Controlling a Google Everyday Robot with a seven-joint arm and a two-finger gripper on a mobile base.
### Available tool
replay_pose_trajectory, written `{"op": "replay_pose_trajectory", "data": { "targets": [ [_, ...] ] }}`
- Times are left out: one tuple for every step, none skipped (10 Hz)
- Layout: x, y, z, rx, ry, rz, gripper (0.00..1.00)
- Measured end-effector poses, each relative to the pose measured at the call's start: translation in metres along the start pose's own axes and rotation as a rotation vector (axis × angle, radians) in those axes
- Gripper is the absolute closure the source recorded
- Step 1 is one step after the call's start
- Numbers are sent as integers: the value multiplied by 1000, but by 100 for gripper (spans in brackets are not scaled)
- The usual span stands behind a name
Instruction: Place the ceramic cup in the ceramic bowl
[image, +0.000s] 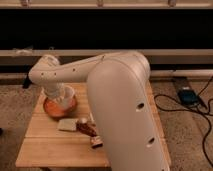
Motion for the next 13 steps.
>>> {"op": "replay_pose_trajectory", "data": {
  "targets": [
    [-1,1,4,0,1,-5,20],
    [-4,5,8,5,-3,-13,20],
    [-7,7,8,12,-12,-19,20],
    [-9,7,5,19,-24,-21,20],
    [-12,7,-1,27,-40,-23,20],
    [-15,6,-14,36,-63,-22,20],
    [-16,1,-26,44,-79,-16,20],
    [-17,-4,-39,46,-96,-5,20],
    [-17,-15,-53,48,-110,8,20],
    [-14,-32,-69,44,-118,25,20],
    [-10,-43,-74,42,-117,38,20],
    [-9,-43,-75,37,-114,40,20],
    [-11,-41,-75,37,-118,37,20]
  ]
}}
